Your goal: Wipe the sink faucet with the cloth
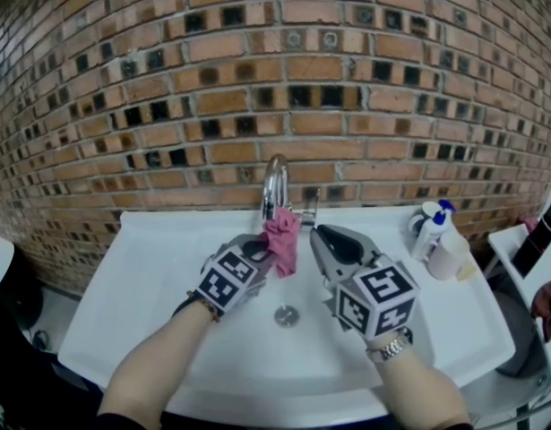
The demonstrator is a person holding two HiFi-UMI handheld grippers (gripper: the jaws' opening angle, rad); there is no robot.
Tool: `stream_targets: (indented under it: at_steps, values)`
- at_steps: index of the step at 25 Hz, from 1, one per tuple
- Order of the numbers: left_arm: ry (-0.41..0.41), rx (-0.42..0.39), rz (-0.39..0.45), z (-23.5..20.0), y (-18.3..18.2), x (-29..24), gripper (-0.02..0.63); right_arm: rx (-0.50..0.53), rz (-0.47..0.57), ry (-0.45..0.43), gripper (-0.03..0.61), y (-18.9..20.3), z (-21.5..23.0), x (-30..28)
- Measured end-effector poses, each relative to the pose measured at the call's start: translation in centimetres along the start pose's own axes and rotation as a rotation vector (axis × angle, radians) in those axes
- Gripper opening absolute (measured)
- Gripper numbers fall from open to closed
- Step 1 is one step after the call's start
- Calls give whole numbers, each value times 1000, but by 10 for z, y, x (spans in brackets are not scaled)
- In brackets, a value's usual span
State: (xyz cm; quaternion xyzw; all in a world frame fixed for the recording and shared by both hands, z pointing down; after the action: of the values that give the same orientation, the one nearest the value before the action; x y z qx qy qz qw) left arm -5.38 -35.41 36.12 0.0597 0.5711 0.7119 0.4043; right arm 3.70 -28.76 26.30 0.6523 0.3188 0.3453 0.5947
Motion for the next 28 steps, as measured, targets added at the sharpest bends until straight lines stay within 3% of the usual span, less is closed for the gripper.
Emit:
stream_targets:
  at_steps: [8, 13, 28]
  values:
    - [0, 10, 31, 22, -10, 29, 44, 8, -7, 45, 52, -4, 4, 4]
    - [4, 10, 46, 39, -16, 53, 44, 66, -22, 57, 52, -11, -6, 18]
    - [-18, 45, 109, 89, -27, 122, 44, 73, -16, 62, 46, -13, -49, 64]
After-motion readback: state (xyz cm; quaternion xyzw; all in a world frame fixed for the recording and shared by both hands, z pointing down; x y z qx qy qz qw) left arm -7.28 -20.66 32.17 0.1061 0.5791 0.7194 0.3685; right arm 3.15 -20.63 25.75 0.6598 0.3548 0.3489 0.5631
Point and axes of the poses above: the fingertips, and each gripper's own axes: x backward along the fingers, z to its right, y out of its underside, the point moved 2 cm from there along x, backward along the fingers, and after that the axes turned 7 degrees about y, right-handed, at the moved point
